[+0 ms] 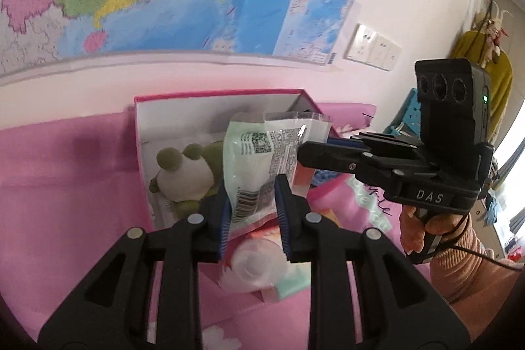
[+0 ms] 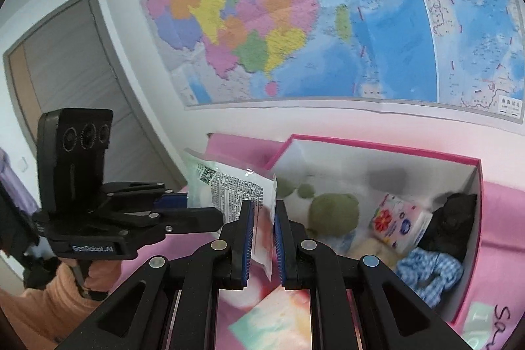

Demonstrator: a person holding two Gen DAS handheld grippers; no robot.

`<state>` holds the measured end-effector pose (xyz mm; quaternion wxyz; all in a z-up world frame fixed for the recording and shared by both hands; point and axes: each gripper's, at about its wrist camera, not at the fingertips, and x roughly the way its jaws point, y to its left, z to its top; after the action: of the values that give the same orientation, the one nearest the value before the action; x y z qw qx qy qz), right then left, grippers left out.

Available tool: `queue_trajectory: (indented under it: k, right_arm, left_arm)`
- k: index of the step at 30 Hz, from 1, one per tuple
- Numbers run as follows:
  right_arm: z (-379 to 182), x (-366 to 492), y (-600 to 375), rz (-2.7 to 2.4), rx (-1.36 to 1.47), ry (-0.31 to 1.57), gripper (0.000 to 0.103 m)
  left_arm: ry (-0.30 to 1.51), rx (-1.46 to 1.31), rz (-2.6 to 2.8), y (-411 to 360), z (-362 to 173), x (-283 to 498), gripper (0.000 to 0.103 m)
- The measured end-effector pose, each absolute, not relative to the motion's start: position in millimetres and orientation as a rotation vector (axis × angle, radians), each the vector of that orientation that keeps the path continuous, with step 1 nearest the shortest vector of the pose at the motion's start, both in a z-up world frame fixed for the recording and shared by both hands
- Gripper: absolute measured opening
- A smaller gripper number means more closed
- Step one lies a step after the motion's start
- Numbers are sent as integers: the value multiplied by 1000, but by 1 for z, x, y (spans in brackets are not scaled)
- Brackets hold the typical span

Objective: Organize soft objects
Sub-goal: 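Carry the plastic packet into the pink box and open the left gripper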

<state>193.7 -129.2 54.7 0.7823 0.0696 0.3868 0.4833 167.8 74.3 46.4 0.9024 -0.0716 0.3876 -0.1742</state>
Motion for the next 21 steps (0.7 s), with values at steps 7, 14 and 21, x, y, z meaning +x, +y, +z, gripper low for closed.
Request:
queue_trajectory:
  k: [7,14,21]
  right_arm:
    - [30,210,-116,1001,108,883,12]
    - [9,223,-104,973,80,948,15]
    - [0,220,-105,912,39,987,31]
  left_arm:
    - [867,-173,-329,80,20,190,26]
    - [922,-182,-262,87,5,201,31]
    - [919,-182,-187,93,3,199,32]
